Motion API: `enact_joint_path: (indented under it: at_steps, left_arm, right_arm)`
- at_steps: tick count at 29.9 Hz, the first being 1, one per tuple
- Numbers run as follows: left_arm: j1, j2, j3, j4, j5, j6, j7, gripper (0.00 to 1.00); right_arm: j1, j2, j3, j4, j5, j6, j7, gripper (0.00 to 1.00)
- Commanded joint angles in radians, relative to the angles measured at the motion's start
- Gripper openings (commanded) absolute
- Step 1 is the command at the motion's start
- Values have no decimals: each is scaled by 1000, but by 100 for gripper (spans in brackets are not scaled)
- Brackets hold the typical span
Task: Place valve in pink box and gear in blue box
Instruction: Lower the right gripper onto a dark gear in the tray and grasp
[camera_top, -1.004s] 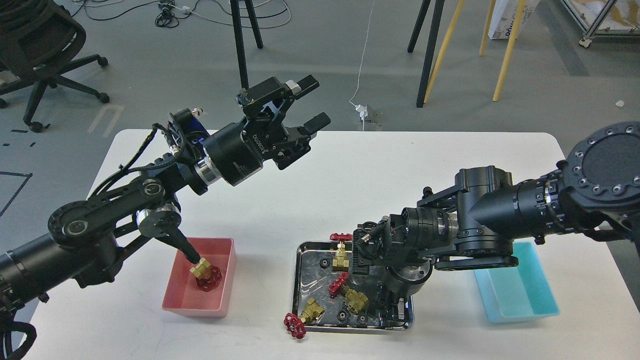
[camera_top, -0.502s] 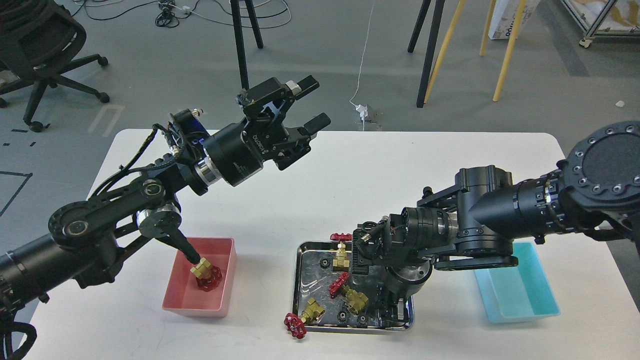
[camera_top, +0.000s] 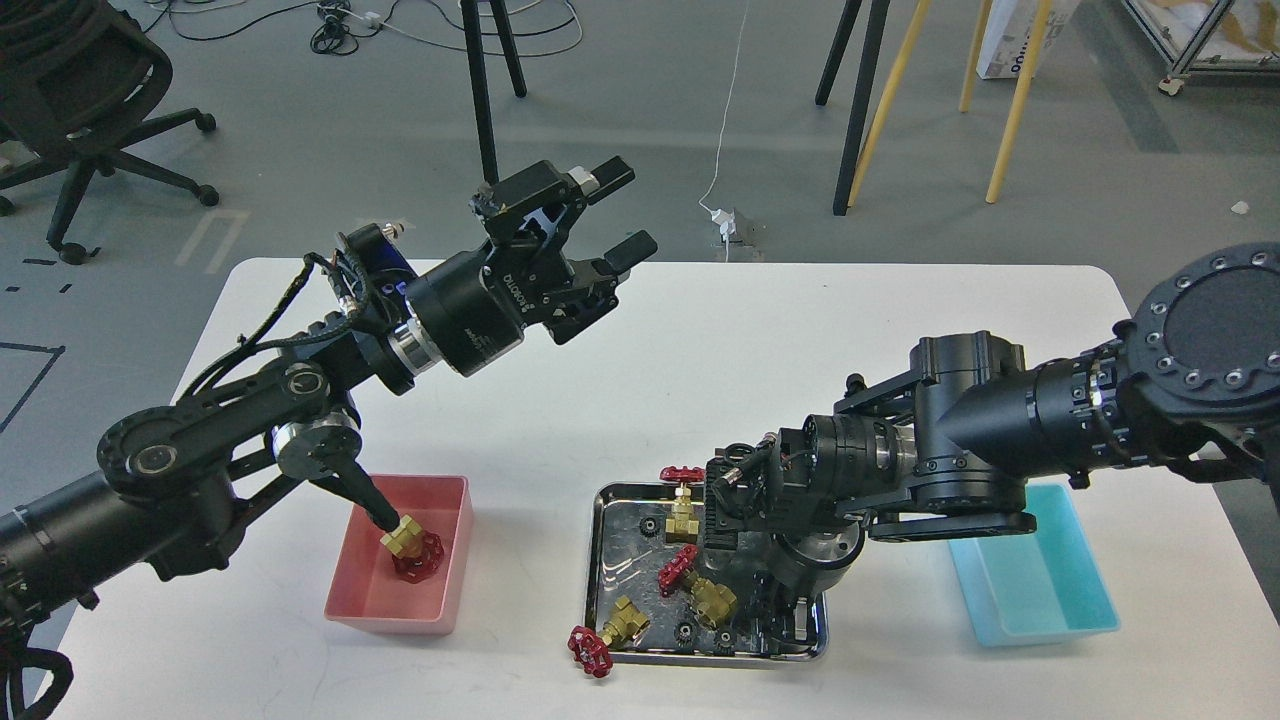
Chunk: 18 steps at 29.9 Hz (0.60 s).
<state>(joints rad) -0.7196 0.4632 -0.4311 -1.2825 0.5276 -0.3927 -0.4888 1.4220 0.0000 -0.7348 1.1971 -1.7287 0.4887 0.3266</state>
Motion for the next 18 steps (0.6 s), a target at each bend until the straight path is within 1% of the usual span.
enact_joint_path:
  at_steps: [1,4,10,18]
  left_arm:
    - [0,0,0,0,0,0,0,77]
    - [0,0,0,0,0,-1,0,77]
    - [5,-6,0,0,0,0,0,77]
    - [5,-8,0,0,0,0,0,77]
  right_arm:
    - [-2,0,0,-1,0,0,0,37]
    - [-2,0,0,-2,0,0,0,35]
    - [-5,0,0,-4,1,0,0,24]
    - [-5,0,0,-4,1,0,2,18]
